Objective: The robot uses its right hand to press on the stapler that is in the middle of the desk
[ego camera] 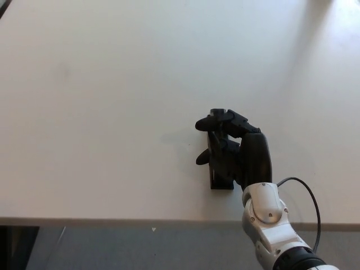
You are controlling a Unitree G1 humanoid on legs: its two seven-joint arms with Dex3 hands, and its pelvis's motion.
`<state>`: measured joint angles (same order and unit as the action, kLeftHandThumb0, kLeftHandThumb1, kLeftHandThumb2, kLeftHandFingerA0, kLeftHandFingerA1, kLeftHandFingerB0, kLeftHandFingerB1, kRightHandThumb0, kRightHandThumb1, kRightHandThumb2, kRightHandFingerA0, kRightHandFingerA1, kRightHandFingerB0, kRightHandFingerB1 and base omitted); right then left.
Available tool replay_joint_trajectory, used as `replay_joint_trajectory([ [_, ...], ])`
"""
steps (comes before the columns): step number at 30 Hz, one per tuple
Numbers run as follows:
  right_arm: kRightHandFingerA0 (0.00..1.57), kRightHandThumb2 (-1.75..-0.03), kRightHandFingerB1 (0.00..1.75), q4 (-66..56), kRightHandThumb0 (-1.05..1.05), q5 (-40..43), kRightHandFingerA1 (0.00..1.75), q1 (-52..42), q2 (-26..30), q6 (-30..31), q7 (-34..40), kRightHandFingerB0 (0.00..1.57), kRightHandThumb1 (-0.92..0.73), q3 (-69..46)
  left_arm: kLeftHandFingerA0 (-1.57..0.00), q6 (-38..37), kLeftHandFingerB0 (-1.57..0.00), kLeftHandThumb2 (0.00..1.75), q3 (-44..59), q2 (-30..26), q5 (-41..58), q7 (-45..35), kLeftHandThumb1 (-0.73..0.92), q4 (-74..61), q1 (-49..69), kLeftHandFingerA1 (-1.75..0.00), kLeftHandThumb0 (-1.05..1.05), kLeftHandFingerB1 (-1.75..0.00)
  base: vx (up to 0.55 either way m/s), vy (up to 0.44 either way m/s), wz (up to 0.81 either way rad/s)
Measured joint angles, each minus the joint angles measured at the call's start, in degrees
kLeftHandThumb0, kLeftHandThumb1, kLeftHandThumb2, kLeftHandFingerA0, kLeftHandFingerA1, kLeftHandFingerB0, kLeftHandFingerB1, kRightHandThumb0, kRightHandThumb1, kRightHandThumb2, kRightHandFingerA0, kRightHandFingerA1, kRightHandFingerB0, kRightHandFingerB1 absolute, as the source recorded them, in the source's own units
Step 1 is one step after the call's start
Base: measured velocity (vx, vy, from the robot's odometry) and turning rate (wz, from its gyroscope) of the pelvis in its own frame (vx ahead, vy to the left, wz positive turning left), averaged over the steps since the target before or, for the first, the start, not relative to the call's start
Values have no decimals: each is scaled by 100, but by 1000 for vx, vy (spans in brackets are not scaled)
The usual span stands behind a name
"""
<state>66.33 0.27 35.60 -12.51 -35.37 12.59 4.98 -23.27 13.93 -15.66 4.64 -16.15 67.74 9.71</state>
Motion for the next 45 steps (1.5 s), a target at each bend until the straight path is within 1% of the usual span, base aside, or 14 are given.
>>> replay_joint_trajectory([
  [4,112,-70,116,0,-14,0,129,-19,-2,-34,24,74,-82,23,-27,-27,-24,68,1,-1,8,-21,91,-34,-7,-32,-66,-30,0,0,0],
  [9,114,-66,116,-8,-15,5,129,77,2,-29,20,74,-83,-9,-28,-97,-23,68,10,-5,14,-92,90,-58,-206,-33,-68,-30,0,0,0],
  [11,119,-75,123,-16,-12,10,124,145,8,-8,12,75,-80,-47,-25,-104,-24,68,10,-6,15,-98,91,-91,-311,-33,-64,-31,0,0,0],
  [19,118,-69,122,-212,-13,72,133,1017,238,553,-98,70,-80,-445,-26,-123,-25,70,69,-34,57,-231,92,-180,-1083,-35,-63,-33,0,0,0],
  [21,118,-81,121,-377,-12,110,130,1304,365,687,-170,70,-74,-567,-27,-124,-26,67,68,-43,57,-228,91,-182,-1244,-35,-66,-32,0,0,0],
  [25,124,-67,117,-1053,-18,275,121,1954,807,1004,-455,73,-80,-890,-25,-123,-24,67,110,-107,77,-221,91,-176,-1581,-34,-66,-32,0,0,0],
  [26,126,-65,105,-1228,-18,289,117,2046,905,1064,-500,75,-82,-936,-26,-123,-25,67,119,-137,83,-222,90,-169,-1628,-35,-67,-32,0,0,0],
  [31,123,-64,131,-2006,-24,355,132,2144,1418,1430,-610,69,-78,-1160,-24,-118,-24,68,144,-196,109,-245,92,-142,-1796,-35,-64,-33,0,0,0],
  [33,126,-64,123,-2293,-19,398,115,2113,1659,1551,-668,71,-80,-1295,-26,-119,-26,67,138,-199,109,-247,89,-132,-1842,-35,-64,-33,0,0,0],
  [35,123,-64,116,-2568,-16,518,126,2079,2087,1660,-811,72,-82,-1598,-28,-118,-25,67,182,-203,123,-265,90,-105,-1871,-35,-66,-32,0,0,0],
  [41,122,-95,115,-3048,-6,780,136,1523,3139,1787,-1175,76,-71,-2337,-27,-104,-25,67,227,-239,125,-271,91,-43,-1989,-35,-65,-32,0,0,0],
  [43,119,-100,125,-3395,-2,911,146,1218,3479,1898,-1270,74,-68,-2664,-23,-103,-24,67,229,-257,122,-263,90,-19,-2042,-34,-67,-31,0,0,0],
  [44,119,-100,125,-3549,-2,996,146,1081,3660,1981,-1329,74,-68,-2861,-23,-103,-24,67,229,-276,120,-258,90,-1,-2066,-34,-67,-31,0,0,0],
  [45,131,-114,107,-3633,-5,1063,128,993,3791,2034,-1371,90,-55,-2998,-22,-101,-22,67,233,-285,121,-260,91,5,-2087,-34,-67,-31,0,0,0],
])
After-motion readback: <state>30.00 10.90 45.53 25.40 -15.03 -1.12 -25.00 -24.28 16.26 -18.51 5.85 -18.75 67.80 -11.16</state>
